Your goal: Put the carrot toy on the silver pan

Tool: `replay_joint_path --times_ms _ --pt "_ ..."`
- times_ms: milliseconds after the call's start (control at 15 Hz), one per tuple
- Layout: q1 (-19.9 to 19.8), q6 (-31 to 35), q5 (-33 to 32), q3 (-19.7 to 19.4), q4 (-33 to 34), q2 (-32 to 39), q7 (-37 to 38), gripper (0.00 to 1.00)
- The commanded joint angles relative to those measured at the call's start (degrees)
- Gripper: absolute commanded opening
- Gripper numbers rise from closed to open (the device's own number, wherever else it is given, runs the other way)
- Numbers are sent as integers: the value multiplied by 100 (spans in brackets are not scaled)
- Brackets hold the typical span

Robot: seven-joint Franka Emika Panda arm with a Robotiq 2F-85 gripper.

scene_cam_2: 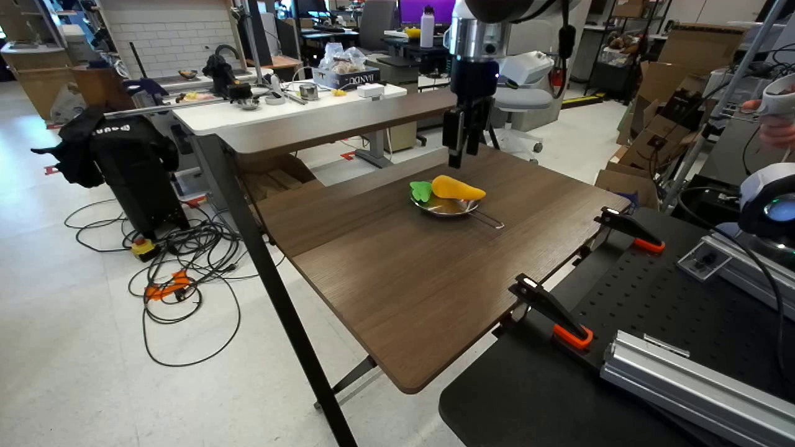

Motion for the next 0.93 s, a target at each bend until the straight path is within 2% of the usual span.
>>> replay_joint_path --times_ms 0,667,733,867 --pt "21 -60 43 7 -124 -200 -72 100" --pt "3 -43 152 26 -497 -1024 -99 100" --pt "51 -17 58 -50 -189 -617 -18 100" --pt "58 -20 63 -56 -292 -800 -19 100"
